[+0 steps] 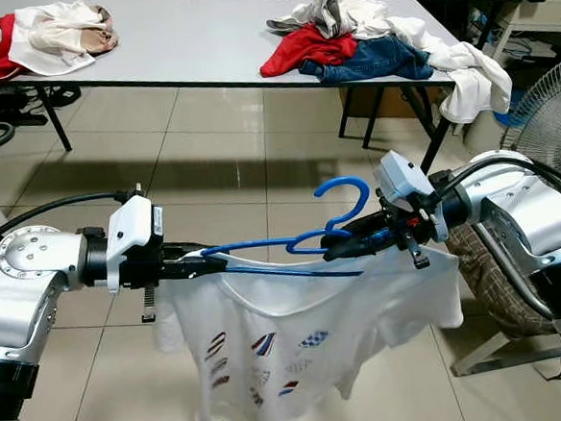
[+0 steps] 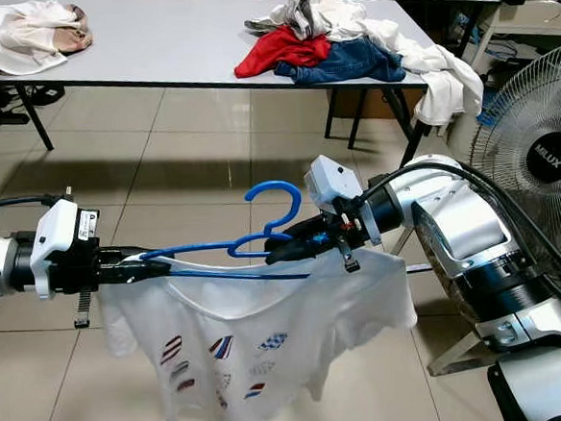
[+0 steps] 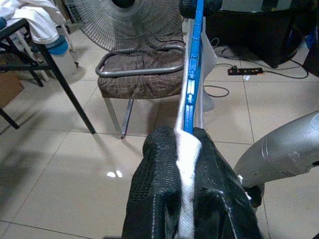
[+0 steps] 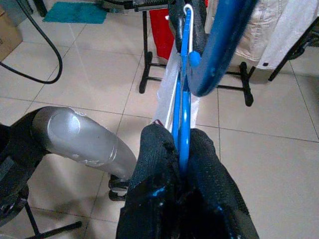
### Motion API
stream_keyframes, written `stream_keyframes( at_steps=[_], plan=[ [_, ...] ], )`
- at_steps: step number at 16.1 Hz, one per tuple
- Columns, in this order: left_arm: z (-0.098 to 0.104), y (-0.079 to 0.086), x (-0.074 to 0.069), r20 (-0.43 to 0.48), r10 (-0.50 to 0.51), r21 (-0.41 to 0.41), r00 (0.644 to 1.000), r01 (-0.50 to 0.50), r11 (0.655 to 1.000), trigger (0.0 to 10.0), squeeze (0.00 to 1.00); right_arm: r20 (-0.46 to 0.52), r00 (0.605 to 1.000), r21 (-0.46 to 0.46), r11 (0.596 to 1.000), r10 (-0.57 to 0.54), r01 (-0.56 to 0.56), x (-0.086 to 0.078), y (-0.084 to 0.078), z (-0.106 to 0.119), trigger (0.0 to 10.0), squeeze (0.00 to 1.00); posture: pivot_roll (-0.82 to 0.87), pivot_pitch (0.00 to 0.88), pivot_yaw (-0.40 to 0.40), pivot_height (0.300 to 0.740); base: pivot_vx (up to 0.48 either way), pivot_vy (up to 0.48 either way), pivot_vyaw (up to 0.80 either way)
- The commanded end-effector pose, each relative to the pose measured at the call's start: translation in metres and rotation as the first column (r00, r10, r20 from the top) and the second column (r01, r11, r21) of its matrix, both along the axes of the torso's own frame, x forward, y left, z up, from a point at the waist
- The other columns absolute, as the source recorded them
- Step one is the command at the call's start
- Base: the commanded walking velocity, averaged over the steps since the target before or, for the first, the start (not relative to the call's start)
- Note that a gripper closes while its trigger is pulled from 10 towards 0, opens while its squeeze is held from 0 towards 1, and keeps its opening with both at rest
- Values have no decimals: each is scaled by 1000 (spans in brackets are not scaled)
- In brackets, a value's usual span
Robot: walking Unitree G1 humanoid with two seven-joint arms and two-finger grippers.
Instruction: Hang hanger
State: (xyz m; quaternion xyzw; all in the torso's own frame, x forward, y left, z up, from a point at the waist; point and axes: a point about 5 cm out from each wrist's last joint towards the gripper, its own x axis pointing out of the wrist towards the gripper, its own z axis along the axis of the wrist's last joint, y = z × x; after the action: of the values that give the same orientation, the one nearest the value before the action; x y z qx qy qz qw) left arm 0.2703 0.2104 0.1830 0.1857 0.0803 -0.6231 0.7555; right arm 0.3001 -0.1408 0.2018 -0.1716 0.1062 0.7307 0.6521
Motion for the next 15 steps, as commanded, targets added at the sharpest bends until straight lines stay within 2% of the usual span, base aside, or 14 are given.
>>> stream_keyframes(
  at_steps=[1, 4, 5, 6, 7, 10, 12, 13, 14, 15],
  plan=[
    [11, -8, 3, 37, -30, -39, 999, 31, 999, 10000, 1000, 31, 999, 12, 1000, 15, -16, -1, 2, 9, 0, 0, -35, 0, -52, 740, 0, 0, 0],
    [13, -12, 4, 57, -44, -34, 997, 46, 998, 10000, 1000, 33, 999, 16, 1000, 16, -17, 0, 4, 9, 0, 0, -33, 0, -50, 740, 0, 0, 0],
    [13, -14, 5, 67, -47, -31, 997, 49, 998, 10000, 667, 34, 999, 17, 1000, 17, -18, 0, 4, 9, 0, 0, -35, 0, -48, 740, 0, 0, 0],
    [13, -15, 5, 68, -49, -29, 996, 52, 998, 10000, 667, 34, 999, 18, 1000, 17, -18, 0, 5, 9, 0, 0, -35, 0, -48, 740, 0, 0, 0],
    [11, -18, 5, 56, -65, -28, 996, 67, 997, 10000, 0, 36, 999, 19, 1000, 17, -18, 0, 5, 9, 0, 0, -36, 0, -46, 740, 0, 0, 0],
    [11, -27, 7, 58, -86, -43, 995, 89, 995, 10000, 0, 39, 999, 21, 1000, 18, -19, 0, 7, 9, 0, 0, -39, 0, -41, 740, 0, 0, 0],
    [18, -35, 10, 84, -90, -103, 992, 98, 990, 10000, 0, 43, 999, 19, 1000, 15, -16, 0, 8, 8, 0, 0, -42, 0, -40, 740, 0, 0, 0],
    [38, -44, 12, 115, -79, -237, 990, 105, 966, 10000, 0, 56, 998, 6, 1000, -5, 4, 2, 7, 6, 0, 0, -42, 0, -39, 740, 0, 0, 0],
    [49, -48, 13, 123, -72, -311, 990, 108, 944, 10000, 0, 63, 998, -3, 1000, -18, 18, 4, 7, 4, 0, 0, -42, 0, -38, 740, 0, 0, 0],
    [56, -48, 14, 142, -62, -347, 988, 108, 932, 10000, 0, 63, 998, -8, 1000, -27, 28, 4, 6, 1, 0, 0, -40, 0, -34, 740, 0, 0, 0]
  ],
)
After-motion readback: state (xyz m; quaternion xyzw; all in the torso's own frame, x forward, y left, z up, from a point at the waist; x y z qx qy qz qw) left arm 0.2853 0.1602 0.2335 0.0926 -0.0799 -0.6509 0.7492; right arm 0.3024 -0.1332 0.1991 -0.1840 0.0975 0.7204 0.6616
